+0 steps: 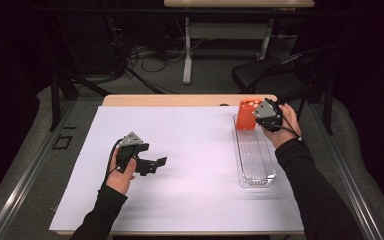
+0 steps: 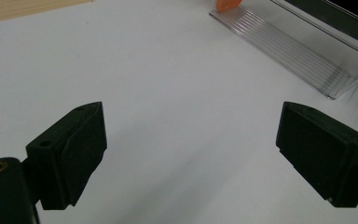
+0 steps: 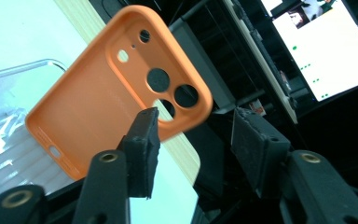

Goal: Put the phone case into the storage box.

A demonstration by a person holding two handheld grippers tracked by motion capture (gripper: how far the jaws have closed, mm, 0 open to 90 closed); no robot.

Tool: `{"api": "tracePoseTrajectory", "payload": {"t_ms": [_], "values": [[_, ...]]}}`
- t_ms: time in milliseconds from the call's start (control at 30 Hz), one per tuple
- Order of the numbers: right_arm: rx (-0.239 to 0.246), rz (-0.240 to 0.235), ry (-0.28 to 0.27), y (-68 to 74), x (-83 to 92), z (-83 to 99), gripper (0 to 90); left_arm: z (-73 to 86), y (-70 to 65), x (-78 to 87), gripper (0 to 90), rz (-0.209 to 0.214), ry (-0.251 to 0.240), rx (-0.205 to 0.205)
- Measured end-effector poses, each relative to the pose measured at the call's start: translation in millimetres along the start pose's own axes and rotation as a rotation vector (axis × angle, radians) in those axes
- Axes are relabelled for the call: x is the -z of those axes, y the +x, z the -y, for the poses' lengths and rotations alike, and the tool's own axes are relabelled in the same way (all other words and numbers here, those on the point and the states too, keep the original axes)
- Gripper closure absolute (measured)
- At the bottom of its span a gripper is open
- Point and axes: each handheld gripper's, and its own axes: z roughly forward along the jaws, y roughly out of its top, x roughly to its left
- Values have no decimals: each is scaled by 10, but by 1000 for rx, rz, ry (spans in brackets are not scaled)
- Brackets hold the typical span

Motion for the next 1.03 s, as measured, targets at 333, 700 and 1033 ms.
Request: {"api": "tracePoseTrajectory", "payload": {"t_ms": [333,700,1033], "values": [[-193,-16,7,5,393,42,369,-13,15,50,99,-12,1,-14],[-394,-146,4,174,738,-49,145,9,69,110,113,1,12,-23],[-596,-293,-26,378,1017,96,0,76,145,285,113,-7,-25,-32]]}}
